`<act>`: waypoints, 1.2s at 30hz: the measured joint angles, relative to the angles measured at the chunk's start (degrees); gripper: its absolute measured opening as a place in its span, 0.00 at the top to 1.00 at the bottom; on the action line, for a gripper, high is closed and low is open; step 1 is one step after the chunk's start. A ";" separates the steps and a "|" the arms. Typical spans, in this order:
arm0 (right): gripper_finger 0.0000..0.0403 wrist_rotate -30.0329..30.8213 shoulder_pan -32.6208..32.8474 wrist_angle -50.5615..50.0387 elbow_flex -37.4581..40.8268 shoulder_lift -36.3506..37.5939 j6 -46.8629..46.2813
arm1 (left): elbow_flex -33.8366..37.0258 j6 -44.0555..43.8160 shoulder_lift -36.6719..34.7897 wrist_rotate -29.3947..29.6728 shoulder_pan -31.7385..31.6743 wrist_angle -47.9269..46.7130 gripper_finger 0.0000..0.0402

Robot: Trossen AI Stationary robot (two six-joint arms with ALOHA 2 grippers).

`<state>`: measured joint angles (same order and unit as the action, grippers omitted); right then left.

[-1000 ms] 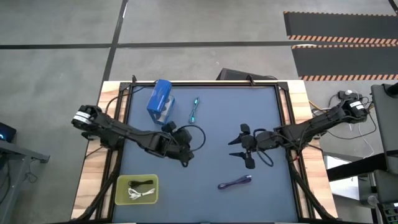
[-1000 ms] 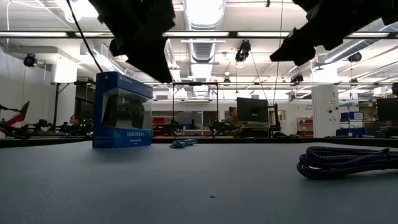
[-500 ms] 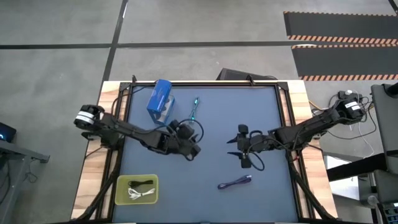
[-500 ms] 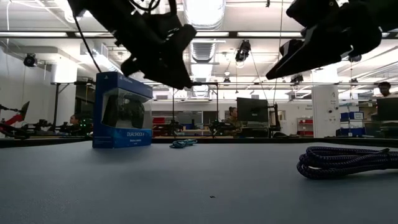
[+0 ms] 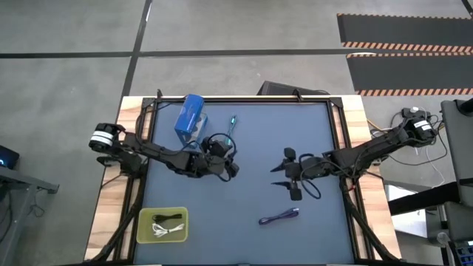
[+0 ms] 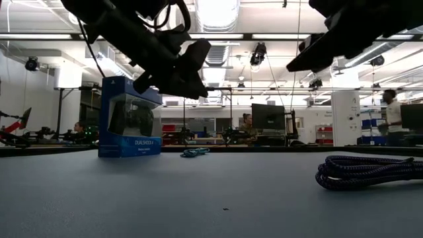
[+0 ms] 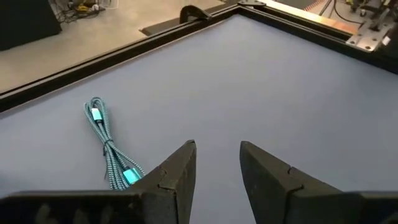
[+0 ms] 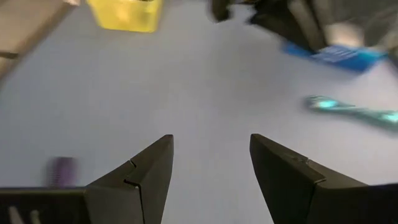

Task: Pick and place USB-C Cables
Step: Put the violet white charger cable into the yellow bin

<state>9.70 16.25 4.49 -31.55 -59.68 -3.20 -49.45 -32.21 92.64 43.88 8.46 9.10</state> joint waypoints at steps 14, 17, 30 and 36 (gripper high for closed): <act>0.49 -3.23 7.63 -5.43 -4.56 -1.34 -12.20 | 0.02 0.08 0.00 0.00 -0.14 0.14 0.73; 0.49 -2.08 10.63 -9.93 -7.33 -4.78 -13.61 | 0.02 0.09 0.00 -0.02 -0.12 0.14 0.73; 0.49 -2.25 21.41 -40.90 -26.00 -25.87 -28.90 | 0.00 0.13 0.00 -0.51 0.20 0.51 0.73; 0.49 -2.22 23.10 -48.74 -34.26 -35.41 -30.00 | 0.00 0.13 0.00 -0.74 0.81 0.54 0.73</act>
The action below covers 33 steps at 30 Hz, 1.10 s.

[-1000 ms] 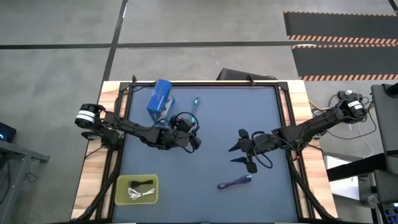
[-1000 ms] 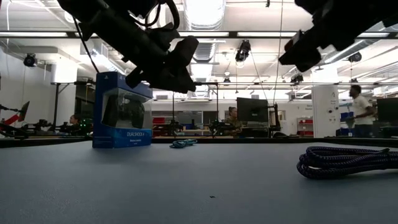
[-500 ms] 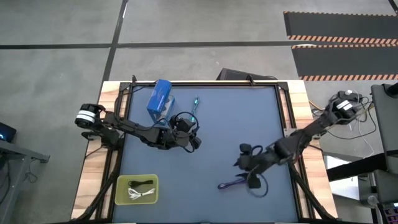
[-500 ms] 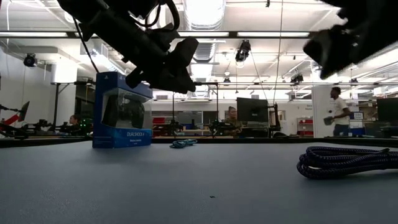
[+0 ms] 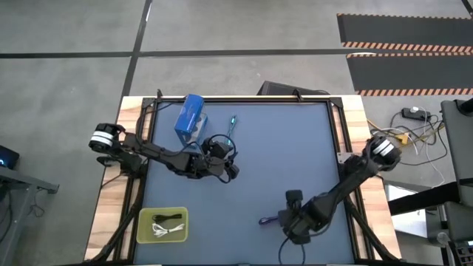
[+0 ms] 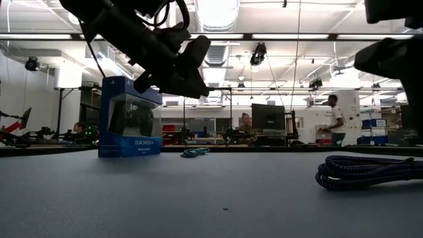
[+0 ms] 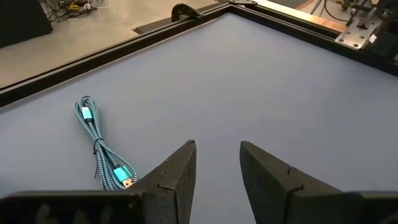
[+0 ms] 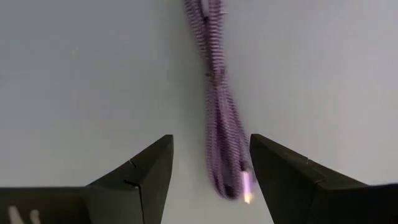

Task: Pick and place USB-C Cables
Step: Put the violet white charger cable into the yellow bin

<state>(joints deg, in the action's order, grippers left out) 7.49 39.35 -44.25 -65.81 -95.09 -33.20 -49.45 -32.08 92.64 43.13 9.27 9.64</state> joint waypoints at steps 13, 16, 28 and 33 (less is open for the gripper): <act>0.49 4.73 -1.03 1.76 -2.32 -5.58 4.69 | -0.05 0.00 -0.02 -4.09 0.72 -0.05 0.73; 0.49 4.74 -1.03 2.86 -1.53 -5.58 4.71 | -0.39 0.35 -0.07 -4.26 1.34 0.31 0.73; 0.49 4.73 -1.01 13.46 4.74 -5.20 4.71 | -3.75 6.99 -0.32 -4.39 4.41 2.46 0.73; 0.50 4.92 -1.03 14.35 5.81 -5.18 4.38 | -5.28 7.58 -0.96 -4.47 6.72 3.45 0.73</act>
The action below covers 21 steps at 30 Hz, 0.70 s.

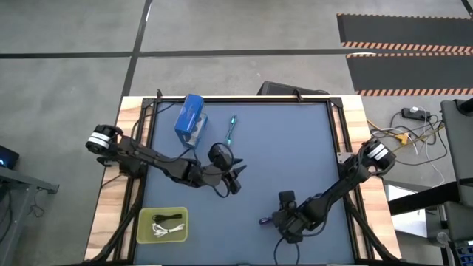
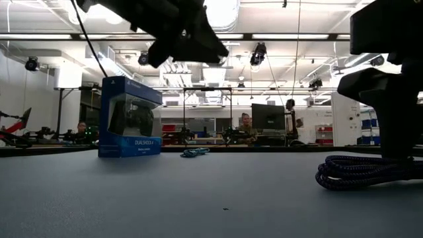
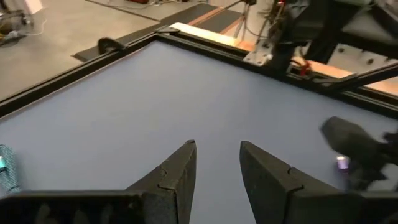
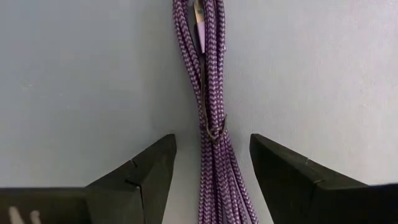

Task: Pick and place USB-C Cables
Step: Put the violet white charger cable into the yellow bin

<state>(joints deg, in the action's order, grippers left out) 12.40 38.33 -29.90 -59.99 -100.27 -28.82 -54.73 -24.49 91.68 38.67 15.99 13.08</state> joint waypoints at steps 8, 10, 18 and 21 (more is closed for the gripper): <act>0.65 -0.76 -0.17 1.04 1.53 -0.04 -0.69 | -0.47 1.51 -0.70 0.01 4.24 2.42 0.73; 0.71 -0.89 -0.15 1.77 1.67 -0.09 -0.60 | -0.36 2.41 -0.70 0.01 4.92 4.38 0.73; 0.95 -1.21 -0.11 4.05 1.76 -0.11 3.21 | -0.36 8.88 -0.74 0.20 6.02 13.17 0.73; 0.95 -0.81 -0.11 4.09 1.81 0.25 4.12 | -0.65 10.26 -0.77 0.25 6.09 13.53 0.73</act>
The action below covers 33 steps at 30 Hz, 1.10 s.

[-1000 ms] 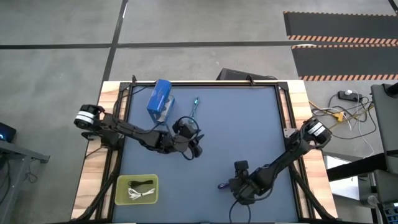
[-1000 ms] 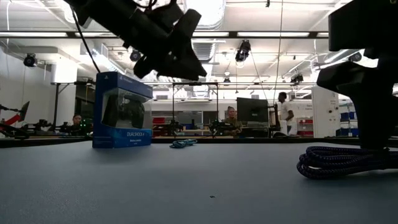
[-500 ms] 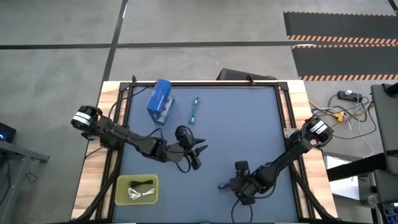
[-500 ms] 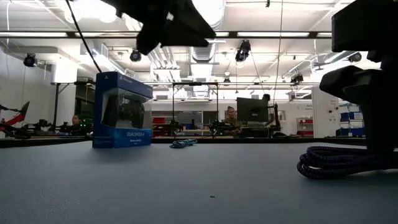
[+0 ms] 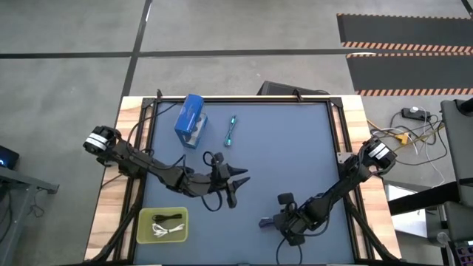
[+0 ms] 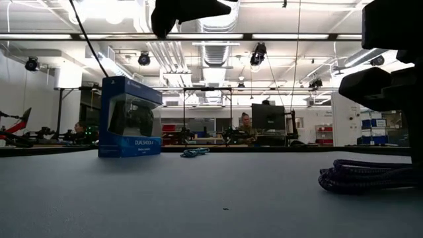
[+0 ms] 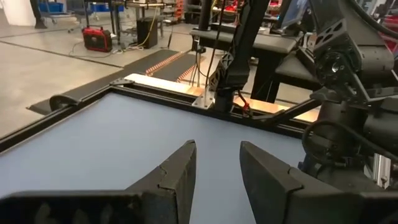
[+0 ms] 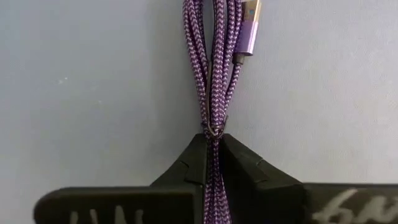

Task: Pick and place USB-C Cables
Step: Put the violet white charger cable into the yellow bin

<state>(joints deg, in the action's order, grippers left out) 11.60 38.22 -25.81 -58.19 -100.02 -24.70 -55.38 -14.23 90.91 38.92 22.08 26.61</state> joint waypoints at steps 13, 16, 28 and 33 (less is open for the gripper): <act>0.95 9.08 1.52 2.47 6.39 12.36 4.78 | 0.11 1.81 -0.74 0.19 -0.06 3.54 0.73; 0.95 11.39 1.31 8.89 10.77 16.70 6.61 | 0.22 3.05 -0.81 0.21 0.06 4.82 0.73; 0.96 11.98 1.18 58.00 31.63 32.82 24.84 | -0.54 8.15 -0.85 -0.63 0.18 6.71 0.73; 0.96 12.11 1.10 82.38 36.71 34.28 36.18 | -0.37 12.98 -0.85 -6.02 0.37 11.14 0.73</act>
<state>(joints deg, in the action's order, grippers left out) 23.70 39.32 56.57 -21.48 -65.73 11.48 -55.75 -1.25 90.06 32.89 22.46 37.75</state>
